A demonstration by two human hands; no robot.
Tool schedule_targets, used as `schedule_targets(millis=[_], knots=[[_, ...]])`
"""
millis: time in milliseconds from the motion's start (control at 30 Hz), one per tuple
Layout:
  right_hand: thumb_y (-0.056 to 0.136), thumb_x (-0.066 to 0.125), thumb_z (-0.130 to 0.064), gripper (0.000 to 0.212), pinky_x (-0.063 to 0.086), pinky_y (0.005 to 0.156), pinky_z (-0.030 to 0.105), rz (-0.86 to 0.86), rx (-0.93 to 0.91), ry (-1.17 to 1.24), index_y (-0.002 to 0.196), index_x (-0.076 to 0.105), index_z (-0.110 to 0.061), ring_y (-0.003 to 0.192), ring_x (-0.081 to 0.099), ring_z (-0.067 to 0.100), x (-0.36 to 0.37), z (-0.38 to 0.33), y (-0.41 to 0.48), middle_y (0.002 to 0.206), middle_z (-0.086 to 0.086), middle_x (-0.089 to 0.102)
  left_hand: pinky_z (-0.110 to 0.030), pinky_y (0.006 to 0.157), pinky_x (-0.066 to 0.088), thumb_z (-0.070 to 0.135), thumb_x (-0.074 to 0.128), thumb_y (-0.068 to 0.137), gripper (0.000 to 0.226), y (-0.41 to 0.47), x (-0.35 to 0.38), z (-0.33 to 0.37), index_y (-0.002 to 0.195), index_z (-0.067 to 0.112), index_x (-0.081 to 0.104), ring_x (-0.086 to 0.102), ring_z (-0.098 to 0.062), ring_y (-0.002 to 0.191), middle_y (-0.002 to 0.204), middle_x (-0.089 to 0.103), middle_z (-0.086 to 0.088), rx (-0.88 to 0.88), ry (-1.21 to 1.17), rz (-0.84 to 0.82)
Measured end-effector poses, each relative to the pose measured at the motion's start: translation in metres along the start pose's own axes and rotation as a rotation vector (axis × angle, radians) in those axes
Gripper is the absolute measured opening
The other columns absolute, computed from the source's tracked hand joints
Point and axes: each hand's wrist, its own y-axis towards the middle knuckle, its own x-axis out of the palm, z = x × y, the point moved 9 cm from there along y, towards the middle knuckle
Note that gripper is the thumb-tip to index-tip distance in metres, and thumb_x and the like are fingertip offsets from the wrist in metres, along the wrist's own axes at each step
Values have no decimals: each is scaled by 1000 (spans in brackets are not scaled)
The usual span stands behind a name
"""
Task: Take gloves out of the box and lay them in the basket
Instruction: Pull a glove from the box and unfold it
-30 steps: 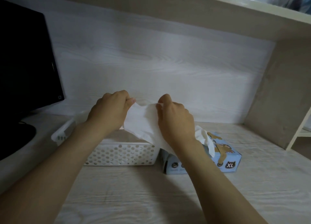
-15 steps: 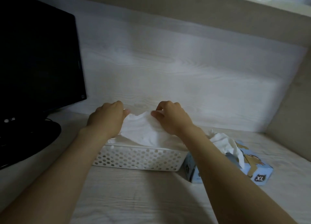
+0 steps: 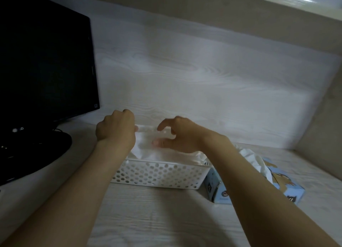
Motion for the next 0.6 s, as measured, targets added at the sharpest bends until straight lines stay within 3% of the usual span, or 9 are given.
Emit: schedule_targets(millis=[67, 133, 233, 333, 433, 533, 600], knots=[[78, 61, -88, 92, 46, 111, 53, -185, 80, -49, 155, 38, -44, 135, 51, 27, 17, 5, -5, 148, 1, 46, -39, 70, 39, 13, 66, 99, 16, -3, -9, 7, 111, 12, 56, 57, -37, 113, 119, 58, -15, 53, 68, 75], [78, 57, -91, 99, 43, 114, 57, -272, 114, -107, 161, 25, -47, 140, 49, 30, 30, 7, -9, 159, 1, 40, -40, 74, 44, -3, 63, 92, 26, -3, -7, 17, 110, 16, 59, 52, -37, 117, 120, 55, -12, 136, -6, 98], [91, 55, -79, 92, 41, 116, 47, -319, 81, -100, 165, 17, -41, 142, 48, 29, 42, 3, -12, 162, 2, 42, -40, 86, 54, 12, 76, 89, 23, -8, 15, 24, 97, 29, 64, 61, -27, 106, 115, 61, -4, 187, -235, -77], [101, 65, -49, 80, 39, 108, 38, -315, 52, -23, 166, 21, -34, 139, 50, 27, 51, 5, -13, 159, 5, 46, -36, 89, 55, 34, 87, 80, 27, -15, 35, 25, 97, 35, 66, 62, -18, 104, 115, 62, 5, 183, -246, -253], [102, 66, -34, 74, 39, 103, 34, -304, 55, 19, 165, 26, -31, 136, 51, 29, 57, 9, -12, 155, 10, 49, -40, 91, 59, 33, 87, 79, 24, -16, 40, 21, 95, 24, 72, 68, -23, 103, 116, 70, -1, 173, -174, -309], [102, 66, -41, 72, 39, 104, 34, -275, 47, 26, 163, 31, -31, 137, 52, 29, 58, 9, -11, 155, 9, 51, -39, 88, 59, 31, 82, 85, 17, -18, 34, 23, 98, 25, 73, 67, -23, 99, 113, 68, -1, 164, -140, -281], [96, 65, -60, 74, 43, 109, 38, -207, 54, 67, 160, 38, -34, 133, 56, 26, 52, 9, -12, 148, 5, 58, -37, 80, 57, 27, 70, 94, 4, -19, 16, 27, 98, 28, 72, 64, -24, 91, 108, 66, 0, 167, -115, -130]])
